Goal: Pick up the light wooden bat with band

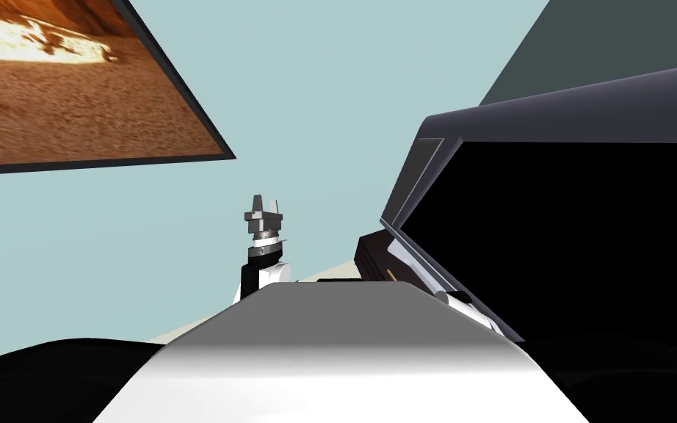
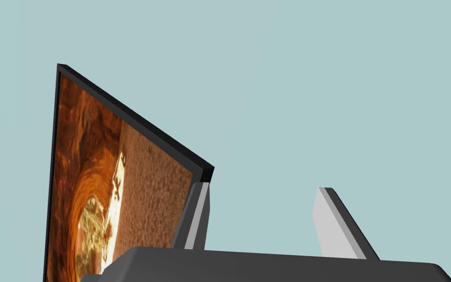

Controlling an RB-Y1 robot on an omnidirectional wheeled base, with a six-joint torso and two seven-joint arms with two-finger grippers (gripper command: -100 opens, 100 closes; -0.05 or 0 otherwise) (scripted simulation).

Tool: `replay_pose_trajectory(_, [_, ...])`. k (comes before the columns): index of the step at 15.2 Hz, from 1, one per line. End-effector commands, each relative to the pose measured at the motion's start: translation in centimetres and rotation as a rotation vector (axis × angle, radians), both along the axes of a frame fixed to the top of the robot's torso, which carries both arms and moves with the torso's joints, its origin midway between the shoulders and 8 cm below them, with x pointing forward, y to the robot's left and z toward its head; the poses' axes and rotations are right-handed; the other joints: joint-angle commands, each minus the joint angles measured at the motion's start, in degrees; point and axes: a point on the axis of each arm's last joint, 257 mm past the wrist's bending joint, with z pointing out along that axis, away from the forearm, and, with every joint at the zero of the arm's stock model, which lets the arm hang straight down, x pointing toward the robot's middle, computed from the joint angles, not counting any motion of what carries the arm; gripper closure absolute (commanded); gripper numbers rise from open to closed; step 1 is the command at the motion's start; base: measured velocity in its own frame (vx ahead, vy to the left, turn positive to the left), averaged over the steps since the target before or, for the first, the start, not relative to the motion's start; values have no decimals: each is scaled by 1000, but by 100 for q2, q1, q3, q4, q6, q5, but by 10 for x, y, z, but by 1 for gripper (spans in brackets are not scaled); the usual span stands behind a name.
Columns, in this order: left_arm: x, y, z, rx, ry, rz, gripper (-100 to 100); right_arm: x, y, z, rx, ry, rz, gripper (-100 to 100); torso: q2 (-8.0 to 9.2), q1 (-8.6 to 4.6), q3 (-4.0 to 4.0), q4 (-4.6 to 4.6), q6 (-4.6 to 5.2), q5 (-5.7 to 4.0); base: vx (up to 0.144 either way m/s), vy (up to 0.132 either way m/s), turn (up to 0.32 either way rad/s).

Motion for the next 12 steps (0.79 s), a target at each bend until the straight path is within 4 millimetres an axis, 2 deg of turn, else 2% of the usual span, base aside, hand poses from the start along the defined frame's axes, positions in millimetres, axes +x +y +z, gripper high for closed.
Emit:
replay_pose_trajectory(1, [0,0,0,0,0,0,0,2,2,-7,-2,-5,4,-100,0,0,0,0,0,0,-5,-8,-4])
replay_pose_trajectory(3, [0,0,0,0,0,0,0,3,5,-14,-2,-7,7,-100,4,2,3,1,-1,0,-2,-1,5])
replay_pose_trajectory(4, [0,0,0,0,0,0,0,2,4,-10,-1,-4,5,-100,5,3,3,1,-1,1,0,0,0])
replay_pose_trajectory(5, [0,0,0,0,0,0,0,2,4,-11,-2,-6,5,100,5,4,3,2,0,1,0,0,0])
replay_pose_trajectory(9, [0,0,0,0,0,0,0,2,4,-11,-1,-6,4,100,4,0,3,2,-3,1,0,0,0])
replay_pose_trajectory(12, [0,0,0,0,0,0,0,1,-1,5,-2,0,-1,100,5,-1,4,3,-4,5,0,1,7])
